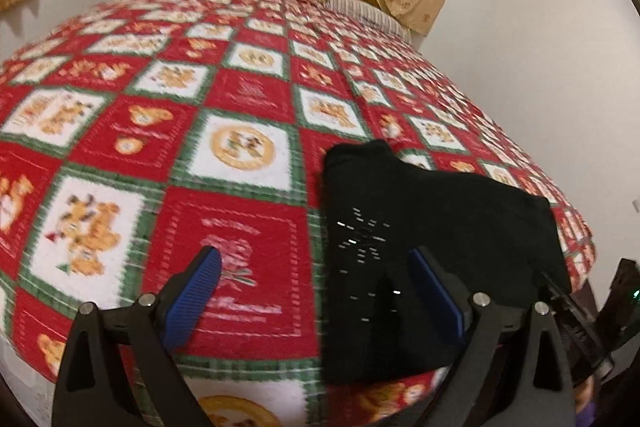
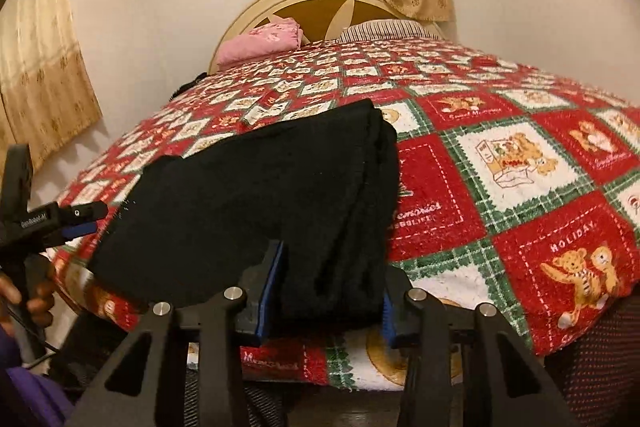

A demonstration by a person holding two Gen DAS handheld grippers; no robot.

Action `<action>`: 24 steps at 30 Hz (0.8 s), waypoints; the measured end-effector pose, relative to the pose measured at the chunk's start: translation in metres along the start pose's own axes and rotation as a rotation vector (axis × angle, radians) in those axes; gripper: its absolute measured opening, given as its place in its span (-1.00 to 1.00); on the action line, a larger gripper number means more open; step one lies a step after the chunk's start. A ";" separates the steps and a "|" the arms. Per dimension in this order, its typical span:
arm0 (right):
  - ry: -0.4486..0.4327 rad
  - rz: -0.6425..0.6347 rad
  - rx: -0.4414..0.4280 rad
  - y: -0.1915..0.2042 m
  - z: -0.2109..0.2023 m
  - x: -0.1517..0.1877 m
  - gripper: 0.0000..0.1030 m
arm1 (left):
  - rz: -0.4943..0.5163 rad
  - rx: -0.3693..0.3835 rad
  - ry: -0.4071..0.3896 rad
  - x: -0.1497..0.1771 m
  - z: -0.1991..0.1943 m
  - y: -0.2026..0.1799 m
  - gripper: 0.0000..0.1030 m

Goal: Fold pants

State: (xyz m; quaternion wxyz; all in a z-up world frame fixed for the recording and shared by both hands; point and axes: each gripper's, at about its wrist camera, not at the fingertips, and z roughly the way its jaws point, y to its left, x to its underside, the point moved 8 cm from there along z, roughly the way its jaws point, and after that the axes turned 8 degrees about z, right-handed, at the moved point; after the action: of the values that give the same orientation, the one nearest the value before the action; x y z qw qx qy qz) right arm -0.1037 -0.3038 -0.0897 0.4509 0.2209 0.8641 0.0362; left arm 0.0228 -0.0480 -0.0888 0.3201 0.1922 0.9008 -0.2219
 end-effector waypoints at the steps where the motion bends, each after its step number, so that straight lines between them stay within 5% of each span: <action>1: 0.002 0.003 -0.002 -0.001 0.000 0.000 -0.18 | 0.018 0.004 0.018 0.001 0.004 -0.006 0.85; 5: 0.009 0.035 -0.023 -0.005 0.000 0.001 -0.18 | 0.139 -0.060 0.041 0.007 0.015 -0.028 0.79; 12: 0.005 0.031 -0.014 -0.003 0.000 0.002 -0.18 | 0.150 -0.042 0.061 0.010 0.015 -0.040 0.07; 18: 0.000 0.025 0.002 -0.001 0.000 0.002 -0.18 | 0.221 -0.117 0.045 0.009 0.011 -0.049 -0.66; 24: -0.018 -0.012 0.043 0.005 -0.003 0.002 -0.19 | 0.269 -0.169 0.045 0.006 0.012 -0.054 -0.75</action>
State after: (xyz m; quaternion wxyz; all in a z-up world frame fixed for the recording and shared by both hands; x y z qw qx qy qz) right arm -0.1051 -0.2975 -0.0885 0.4541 0.2257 0.8618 0.0126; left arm -0.0014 -0.0978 -0.0862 0.3419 0.2883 0.8892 -0.0960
